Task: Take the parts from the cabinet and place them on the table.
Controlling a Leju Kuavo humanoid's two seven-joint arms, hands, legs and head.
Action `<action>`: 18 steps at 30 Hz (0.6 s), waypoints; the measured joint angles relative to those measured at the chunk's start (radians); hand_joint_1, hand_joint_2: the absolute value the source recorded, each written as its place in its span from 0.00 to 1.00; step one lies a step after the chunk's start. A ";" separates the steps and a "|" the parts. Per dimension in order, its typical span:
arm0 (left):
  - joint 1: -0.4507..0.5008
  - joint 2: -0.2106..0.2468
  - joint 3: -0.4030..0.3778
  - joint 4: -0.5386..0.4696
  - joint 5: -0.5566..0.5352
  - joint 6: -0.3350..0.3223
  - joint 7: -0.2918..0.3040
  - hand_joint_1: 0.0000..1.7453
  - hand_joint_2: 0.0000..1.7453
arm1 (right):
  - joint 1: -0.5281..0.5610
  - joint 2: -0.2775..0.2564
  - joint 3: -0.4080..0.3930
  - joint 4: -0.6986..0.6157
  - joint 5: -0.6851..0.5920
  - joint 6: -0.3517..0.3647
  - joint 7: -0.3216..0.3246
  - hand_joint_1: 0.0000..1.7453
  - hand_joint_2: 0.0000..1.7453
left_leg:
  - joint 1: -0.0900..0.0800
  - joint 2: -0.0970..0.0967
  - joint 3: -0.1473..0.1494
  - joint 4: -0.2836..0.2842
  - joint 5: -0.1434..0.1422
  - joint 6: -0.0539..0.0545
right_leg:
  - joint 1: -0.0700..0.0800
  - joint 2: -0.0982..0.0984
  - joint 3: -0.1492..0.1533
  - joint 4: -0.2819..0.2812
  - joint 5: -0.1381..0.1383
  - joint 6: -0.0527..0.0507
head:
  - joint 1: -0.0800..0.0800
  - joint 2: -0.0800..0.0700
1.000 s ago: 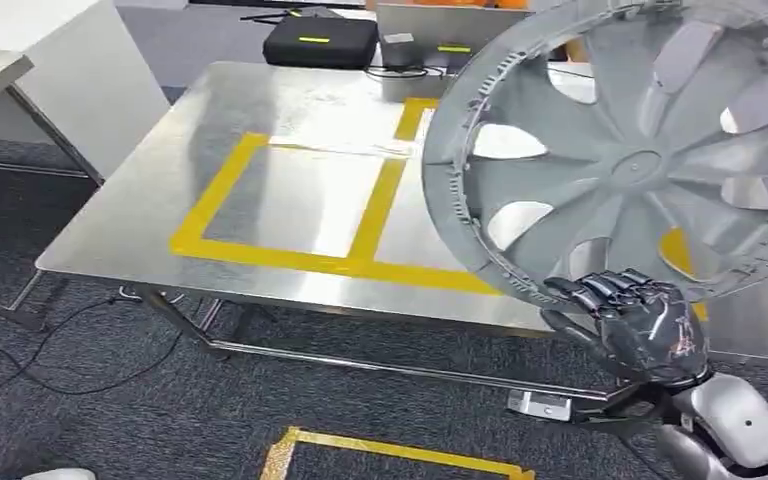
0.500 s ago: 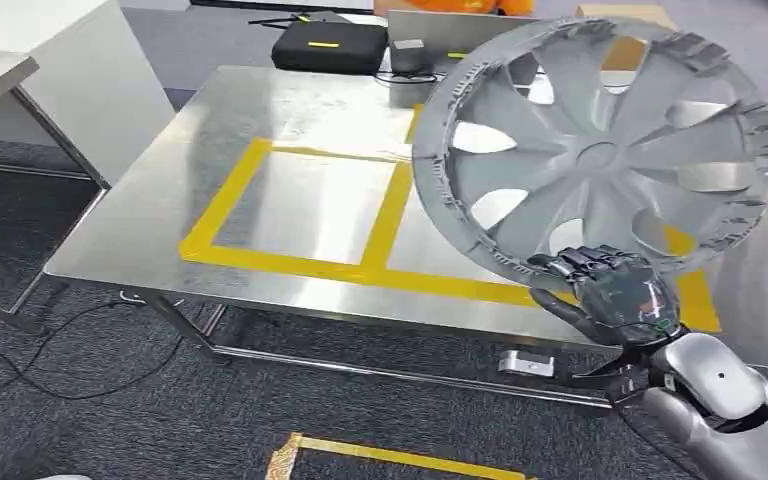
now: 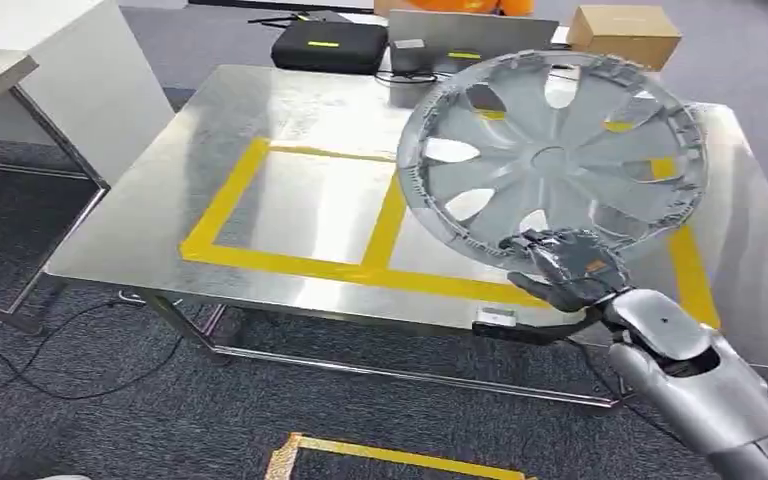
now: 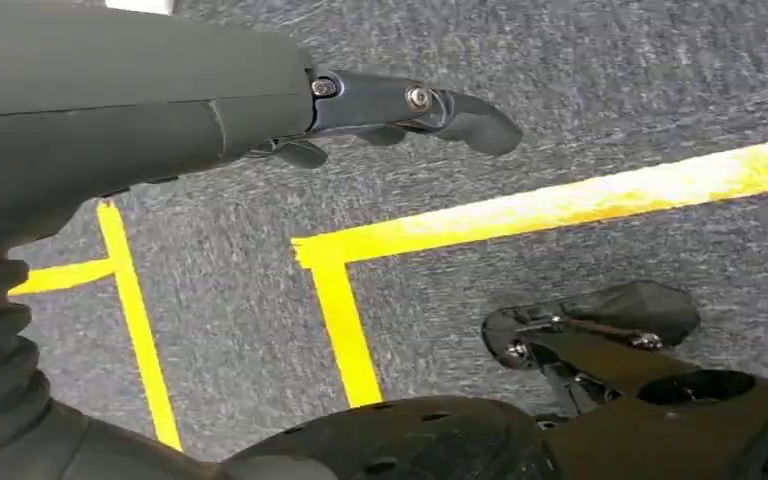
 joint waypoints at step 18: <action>0.001 0.003 -0.005 0.000 -0.003 0.017 -0.013 0.00 1.00 | -0.011 0.057 0.087 0.343 -0.033 -0.058 0.021 0.00 0.00 | 0.002 -0.002 0.000 -0.001 0.000 0.000 | 0.001 -0.003 0.000 0.000 -0.003 -0.001 | 0.000 0.000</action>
